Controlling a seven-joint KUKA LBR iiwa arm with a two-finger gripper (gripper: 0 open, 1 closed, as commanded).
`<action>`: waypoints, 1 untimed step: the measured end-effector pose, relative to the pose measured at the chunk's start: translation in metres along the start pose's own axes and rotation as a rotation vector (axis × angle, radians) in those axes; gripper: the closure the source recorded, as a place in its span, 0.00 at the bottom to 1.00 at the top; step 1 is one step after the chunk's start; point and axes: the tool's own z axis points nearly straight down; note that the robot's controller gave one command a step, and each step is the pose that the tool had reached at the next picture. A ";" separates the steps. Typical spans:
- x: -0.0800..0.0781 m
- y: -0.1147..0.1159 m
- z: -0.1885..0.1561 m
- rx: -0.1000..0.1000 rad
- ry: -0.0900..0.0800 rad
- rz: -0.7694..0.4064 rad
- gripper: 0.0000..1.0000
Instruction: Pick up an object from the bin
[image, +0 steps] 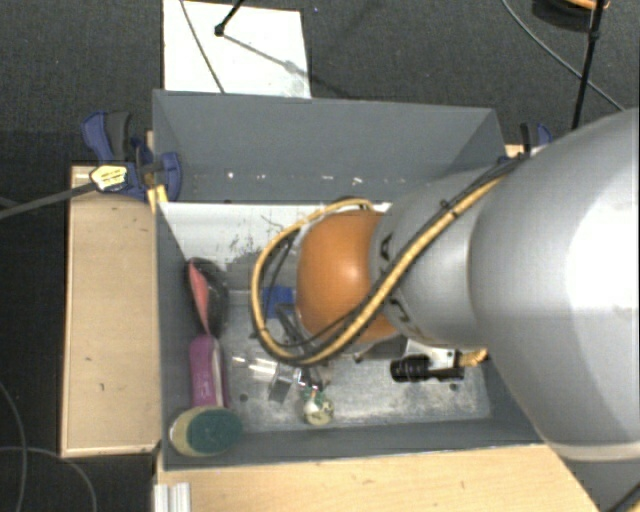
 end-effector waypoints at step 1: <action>-0.001 0.001 -0.020 0.000 0.000 -0.002 1.00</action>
Offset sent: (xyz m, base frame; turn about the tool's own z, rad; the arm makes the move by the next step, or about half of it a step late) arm -0.0002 0.0001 0.0186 0.0000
